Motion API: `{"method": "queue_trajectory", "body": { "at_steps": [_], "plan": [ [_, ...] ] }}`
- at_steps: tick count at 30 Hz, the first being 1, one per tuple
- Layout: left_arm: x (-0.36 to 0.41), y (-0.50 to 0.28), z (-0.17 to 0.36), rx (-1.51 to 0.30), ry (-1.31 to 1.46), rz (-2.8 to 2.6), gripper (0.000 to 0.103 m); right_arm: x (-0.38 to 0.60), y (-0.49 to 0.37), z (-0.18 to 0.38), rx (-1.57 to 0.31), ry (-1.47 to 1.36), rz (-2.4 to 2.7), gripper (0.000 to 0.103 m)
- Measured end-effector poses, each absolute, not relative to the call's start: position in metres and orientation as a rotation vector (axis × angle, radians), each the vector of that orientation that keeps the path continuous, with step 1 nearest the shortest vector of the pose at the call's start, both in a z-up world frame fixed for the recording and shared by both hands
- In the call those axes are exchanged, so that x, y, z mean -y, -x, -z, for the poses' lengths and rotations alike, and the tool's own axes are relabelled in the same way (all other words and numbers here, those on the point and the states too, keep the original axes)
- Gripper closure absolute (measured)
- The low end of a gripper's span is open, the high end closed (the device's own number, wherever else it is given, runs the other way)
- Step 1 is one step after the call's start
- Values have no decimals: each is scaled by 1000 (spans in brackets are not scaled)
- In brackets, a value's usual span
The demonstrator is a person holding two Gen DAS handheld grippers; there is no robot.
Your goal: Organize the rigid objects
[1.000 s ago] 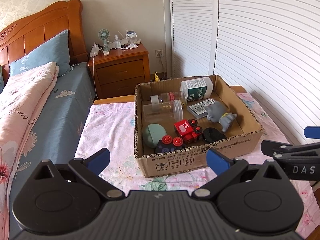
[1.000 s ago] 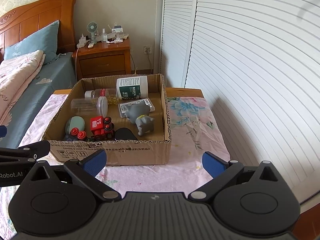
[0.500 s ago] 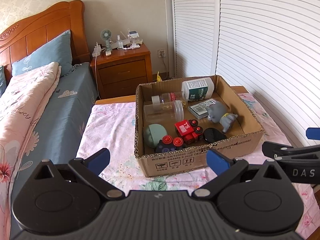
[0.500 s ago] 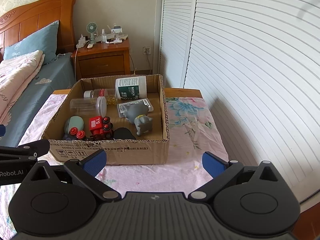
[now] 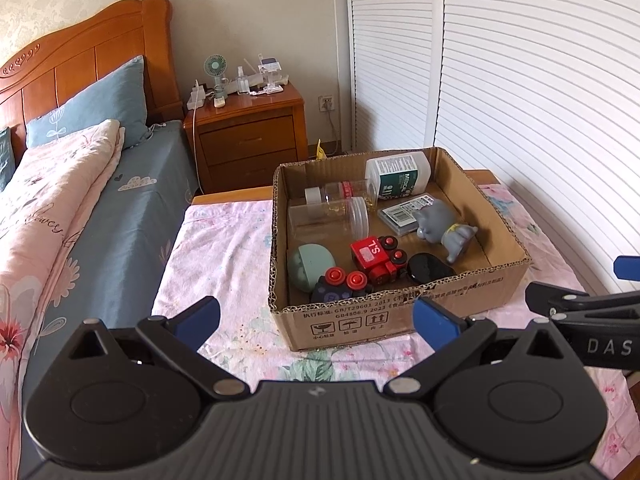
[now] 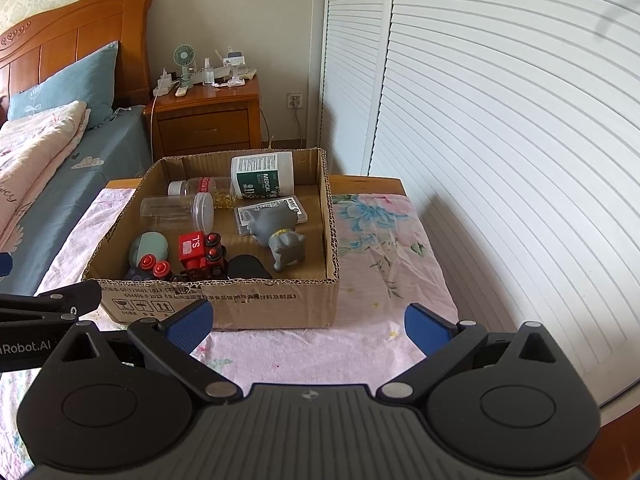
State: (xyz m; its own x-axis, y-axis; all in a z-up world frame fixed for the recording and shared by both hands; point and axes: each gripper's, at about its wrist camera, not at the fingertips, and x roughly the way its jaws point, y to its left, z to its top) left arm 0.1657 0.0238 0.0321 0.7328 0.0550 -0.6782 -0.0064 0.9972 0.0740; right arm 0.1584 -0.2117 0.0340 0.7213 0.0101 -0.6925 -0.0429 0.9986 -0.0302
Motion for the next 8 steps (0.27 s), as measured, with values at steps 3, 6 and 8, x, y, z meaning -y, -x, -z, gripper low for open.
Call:
{"method": "queue_trajectory", "body": {
  "at_steps": [3, 6, 8],
  "plan": [
    [-24, -166, -32, -749, -68, -34, 1, 211, -159, -34, -764, 46, -29, 0],
    [-24, -167, -31, -751, -64, -32, 1, 211, -159, -34, -764, 46, -29, 0],
    [-24, -167, -31, -752, -64, -32, 1, 211, -159, -34, -764, 46, -28, 0]
  ]
}}
